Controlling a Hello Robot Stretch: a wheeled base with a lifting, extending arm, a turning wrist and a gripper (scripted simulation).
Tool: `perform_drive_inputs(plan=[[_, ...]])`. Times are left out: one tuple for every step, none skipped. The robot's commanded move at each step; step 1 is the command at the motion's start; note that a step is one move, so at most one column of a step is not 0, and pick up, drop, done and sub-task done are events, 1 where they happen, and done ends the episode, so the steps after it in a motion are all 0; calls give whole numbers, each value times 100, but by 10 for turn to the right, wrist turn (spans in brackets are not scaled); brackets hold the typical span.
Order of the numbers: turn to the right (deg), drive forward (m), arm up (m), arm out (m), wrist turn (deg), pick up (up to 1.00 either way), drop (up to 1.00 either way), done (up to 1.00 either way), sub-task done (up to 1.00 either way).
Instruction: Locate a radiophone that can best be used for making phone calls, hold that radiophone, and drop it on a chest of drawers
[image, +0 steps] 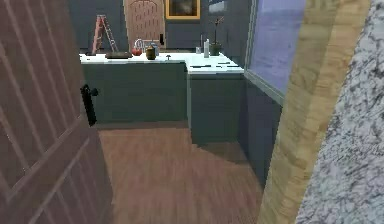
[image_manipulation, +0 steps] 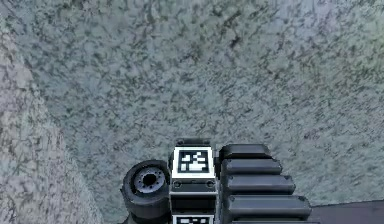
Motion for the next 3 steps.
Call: perform_drive_inputs(plan=[[0,100,0,0,0,0,0,0,0],[60,0,0,0,0,0,0,0,0],[0,15,0,0,0,0,0,0,0]])
